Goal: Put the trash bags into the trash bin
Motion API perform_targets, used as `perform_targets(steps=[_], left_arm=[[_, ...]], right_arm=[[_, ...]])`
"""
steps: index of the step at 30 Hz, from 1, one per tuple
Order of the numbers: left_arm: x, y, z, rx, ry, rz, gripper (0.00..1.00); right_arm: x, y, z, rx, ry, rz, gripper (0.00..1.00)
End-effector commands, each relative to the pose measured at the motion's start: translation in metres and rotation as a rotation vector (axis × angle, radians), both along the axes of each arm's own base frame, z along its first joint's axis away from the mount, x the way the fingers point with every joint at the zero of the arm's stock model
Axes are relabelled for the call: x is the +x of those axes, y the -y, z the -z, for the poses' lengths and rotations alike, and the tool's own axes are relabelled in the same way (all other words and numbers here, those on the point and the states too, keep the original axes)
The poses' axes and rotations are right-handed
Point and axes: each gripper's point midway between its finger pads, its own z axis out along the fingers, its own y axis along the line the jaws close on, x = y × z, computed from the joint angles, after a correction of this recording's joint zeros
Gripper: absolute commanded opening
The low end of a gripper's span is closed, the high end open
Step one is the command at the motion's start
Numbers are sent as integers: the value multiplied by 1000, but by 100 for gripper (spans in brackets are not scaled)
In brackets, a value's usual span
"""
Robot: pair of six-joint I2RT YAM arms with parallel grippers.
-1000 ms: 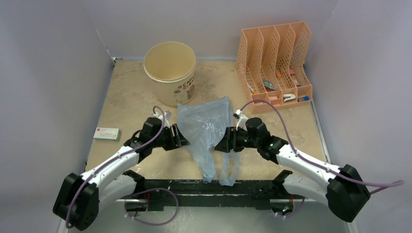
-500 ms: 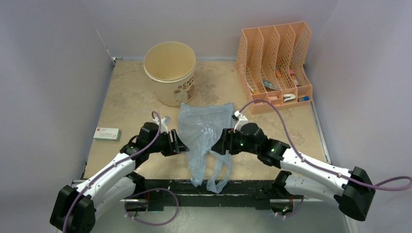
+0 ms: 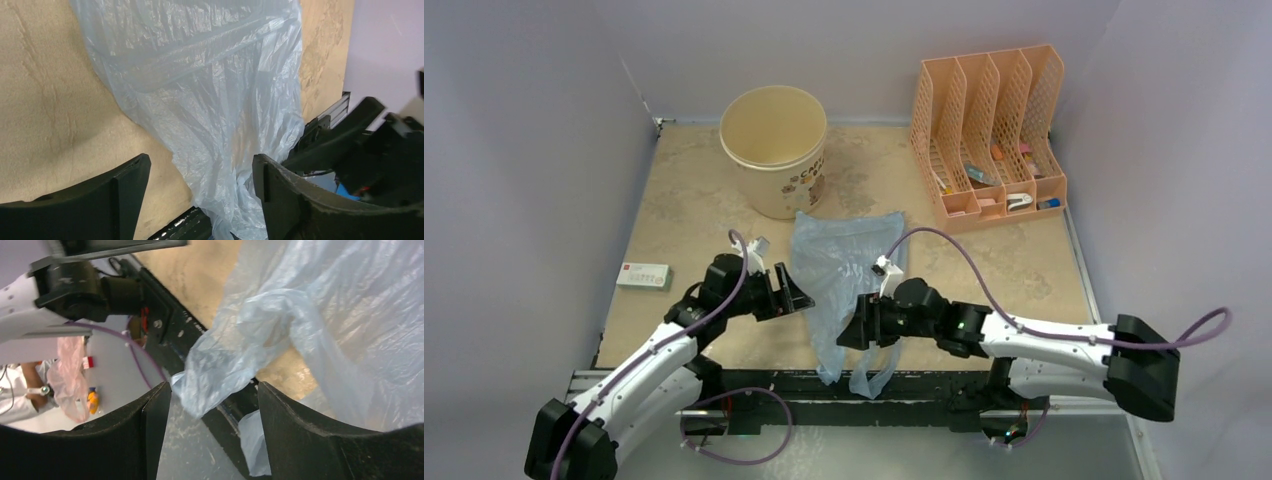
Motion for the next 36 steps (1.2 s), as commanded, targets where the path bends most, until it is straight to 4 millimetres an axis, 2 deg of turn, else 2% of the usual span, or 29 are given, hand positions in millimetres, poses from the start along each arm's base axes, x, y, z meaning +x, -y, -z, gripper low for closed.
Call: perform_targets(steps=[1, 4, 6, 8, 10, 13, 15, 17, 20, 22, 25, 29, 31, 33, 36], left_arm=[[7, -5, -11, -3, 38, -53, 79], [6, -6, -18, -8, 52, -57, 81], [4, -6, -21, -16, 54, -55, 81], [0, -4, -23, -34, 52, -34, 80], [-7, -1, -24, -57, 42, -8, 79], [-17, 6, -33, -118, 50, 42, 78], [-20, 11, -43, -158, 83, 81, 77], [-25, 15, -55, -189, 117, 128, 77], [-37, 25, -76, -260, 193, 255, 77], [-48, 34, -95, -331, 275, 382, 74], [-55, 42, -109, -359, 346, 495, 69], [-63, 66, -106, -353, 350, 563, 67], [-60, 75, -84, -259, 287, 539, 67], [-53, 80, -74, -247, 248, 479, 67], [-46, 85, -84, -378, 274, 386, 70]], right_arm=[[20, -21, 4, 44, 13, 89, 67], [48, -27, 17, -8, 43, 214, 62], [61, -31, 19, -29, 21, 298, 48], [75, -38, 4, -3, 52, 348, 34], [89, -34, -10, 4, 87, 416, 16], [107, -29, -40, 109, 116, 449, 1], [118, -19, -47, 162, 95, 480, 0], [130, -7, -47, 177, 73, 520, 0], [142, 5, -53, 189, 77, 563, 0], [144, 4, -59, 195, 74, 570, 0], [144, -8, -67, 215, 55, 536, 0], [147, -18, -65, 195, 49, 509, 0], [149, -20, -61, 160, 75, 485, 0], [149, -22, -58, 118, 78, 467, 0], [150, -19, -62, 112, 100, 469, 0]])
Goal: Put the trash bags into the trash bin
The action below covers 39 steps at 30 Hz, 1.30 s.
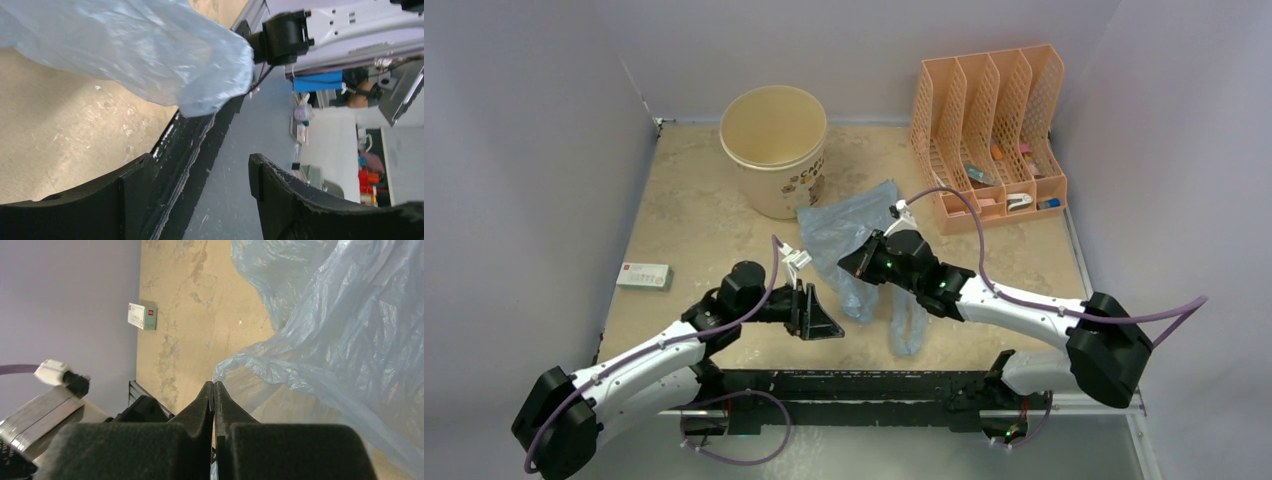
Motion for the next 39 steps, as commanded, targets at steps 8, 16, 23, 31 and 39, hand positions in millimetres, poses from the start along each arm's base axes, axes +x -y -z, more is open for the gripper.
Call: perform_targets(steps=[8, 16, 23, 31, 39], left_arm=[[34, 19, -35, -222, 128, -131, 64], [42, 39, -34, -242, 156, -45, 1], [21, 25, -24, -233, 183, 7, 0], [12, 22, -42, -323, 242, 61, 0], [3, 24, -44, -362, 235, 149, 0]], right_arm=[[-9, -18, -26, -41, 97, -183, 0], [1, -18, -54, -18, 151, -157, 0], [27, 17, -94, -109, 336, -184, 0], [-32, 35, -95, -74, 316, -362, 50], [-93, 38, -63, 101, 260, -551, 55]])
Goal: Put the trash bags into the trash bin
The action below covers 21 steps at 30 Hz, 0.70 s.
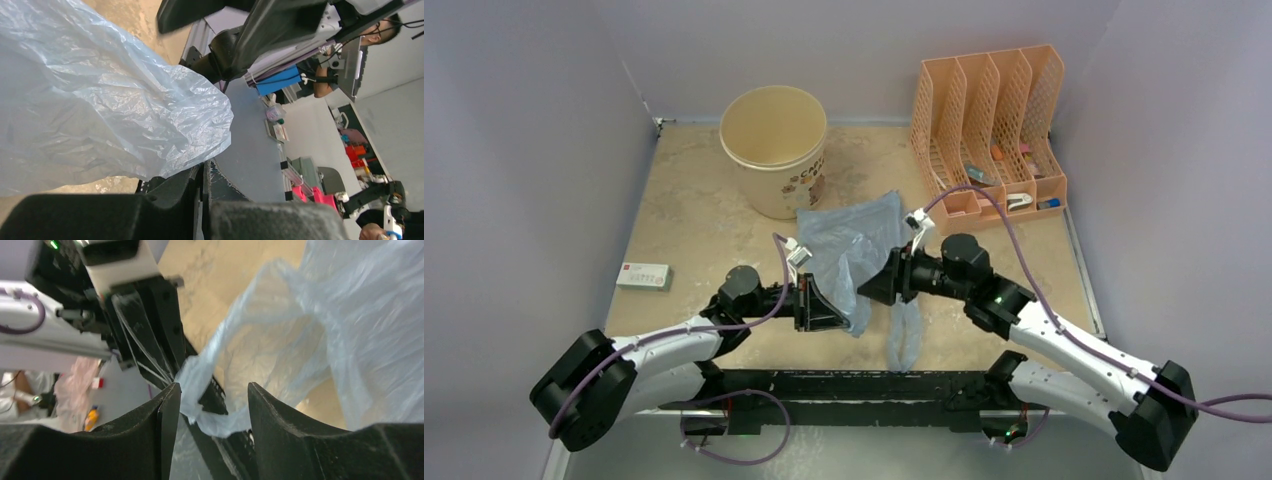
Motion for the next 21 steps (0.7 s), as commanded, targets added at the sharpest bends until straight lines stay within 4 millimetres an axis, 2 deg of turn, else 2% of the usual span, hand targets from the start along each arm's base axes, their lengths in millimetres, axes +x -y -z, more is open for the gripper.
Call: perform_targets(steps=[1, 3, 5, 7, 13, 16, 18, 21], left_arm=[[-9, 2, -21, -79, 90, 89, 0], [-12, 2, -21, -79, 86, 112, 0], [-13, 2, -22, -81, 90, 125, 0], [-13, 2, -22, -77, 90, 122, 0], [-8, -2, -24, -77, 98, 96, 0], [-4, -5, -27, -84, 107, 81, 0], [-2, -8, -29, -85, 111, 75, 0], [1, -12, -27, -76, 104, 67, 0]], right_arm=[[-30, -15, -7, 160, -49, -155, 55], [-35, -23, -24, 276, -96, -184, 55], [-29, -32, -40, 361, -73, -200, 55], [-29, -40, -50, 377, -50, -256, 54], [-26, -50, -39, 336, -103, -283, 30], [-21, -51, -36, 320, -108, -259, 10], [-16, -49, -33, 311, -125, -217, 0], [1, -43, -42, 319, -100, -91, 0]])
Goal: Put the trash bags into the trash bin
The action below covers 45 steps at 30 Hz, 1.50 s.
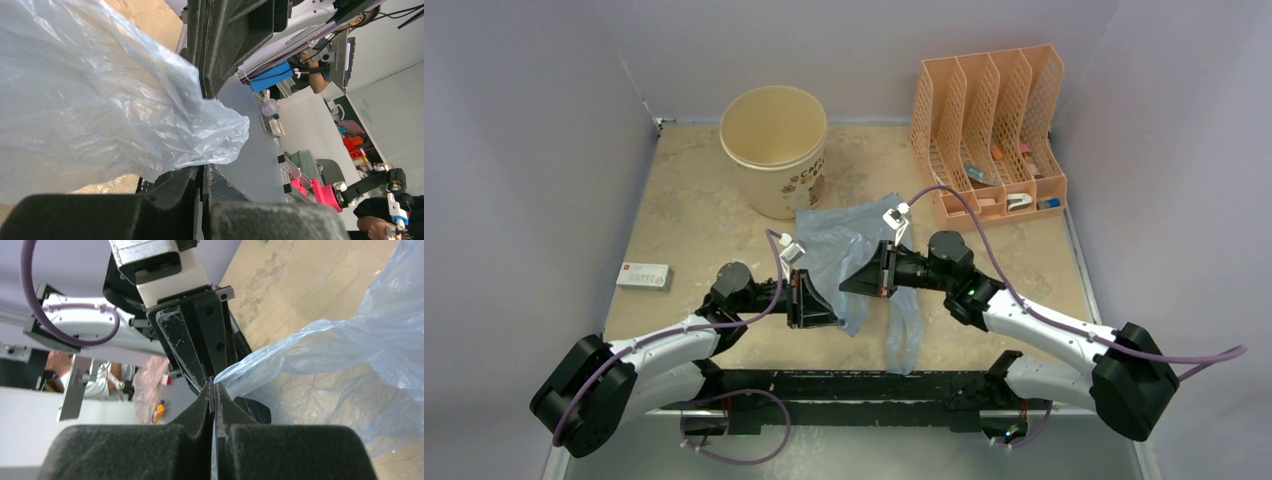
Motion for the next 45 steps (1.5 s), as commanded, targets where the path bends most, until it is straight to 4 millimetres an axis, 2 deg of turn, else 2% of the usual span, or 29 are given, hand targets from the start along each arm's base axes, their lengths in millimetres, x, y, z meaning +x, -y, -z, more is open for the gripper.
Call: perform_targets(steps=[1, 4, 5, 8, 11, 12, 13, 14, 15, 16, 18, 19, 21, 23, 25, 27, 31, 35, 37, 39, 40, 42, 43, 45], left_arm=[[2, -5, -17, -40, 67, 17, 0], [3, -10, -11, -21, 41, 8, 0], [6, -12, -9, -13, 27, -9, 3], [18, -18, -1, 19, -26, -102, 33], [29, -20, -14, 39, -16, -179, 49], [33, -21, -19, 43, 8, -210, 52], [36, -22, -21, 54, 29, -238, 52], [40, -24, -24, 71, 41, -271, 48], [42, -27, -23, 96, 42, -293, 34], [43, -29, -20, 117, 37, -302, 29], [41, -31, -10, 155, 6, -302, 26], [40, -32, -5, 170, -12, -305, 26], [38, -34, 1, 179, -33, -319, 28], [41, -38, 5, 187, -42, -357, 30], [43, -41, 7, 207, -46, -383, 32], [50, -45, 9, 239, -47, -425, 33], [59, -51, 11, 275, -56, -493, 39], [61, -53, 8, 266, -50, -513, 45], [58, -55, 15, 294, -75, -512, 47], [57, -56, 16, 299, -81, -515, 48], [57, -57, 17, 301, -84, -515, 48], [55, -58, 17, 303, -86, -519, 49], [54, -59, 17, 305, -87, -520, 49], [53, -61, 13, 305, -78, -527, 49]], right_arm=[[22, 4, -46, 79, 76, 143, 0], [31, 11, -66, 123, 100, 219, 0], [34, 12, -71, 133, 103, 236, 0], [41, 14, -74, 140, 74, 281, 0], [51, 20, -71, 178, 3, 370, 0], [53, 22, -72, 206, -1, 387, 0], [52, 22, -70, 223, -9, 380, 0], [46, 19, -66, 214, -17, 345, 0], [43, 17, -62, 196, -21, 322, 0], [47, 17, -57, 150, 4, 331, 0], [61, 25, -45, 23, 43, 409, 16], [62, 30, -35, -45, 58, 418, 24], [49, 38, -14, -161, 42, 379, 37], [46, 47, -11, -202, 82, 386, 50], [33, 49, -3, -213, 78, 331, 60], [16, 49, 16, -255, 44, 249, 63], [-6, 51, 71, -377, -49, 167, 67], [-19, 30, 86, -371, -67, 108, 71], [-20, 16, 95, -414, -53, 111, 73], [-16, 4, 104, -445, -52, 114, 71], [-10, 1, 106, -460, -53, 145, 64], [0, -10, 95, -429, -18, 179, 46], [3, -13, 88, -412, -10, 191, 33], [15, -14, 70, -375, -23, 267, 14]])
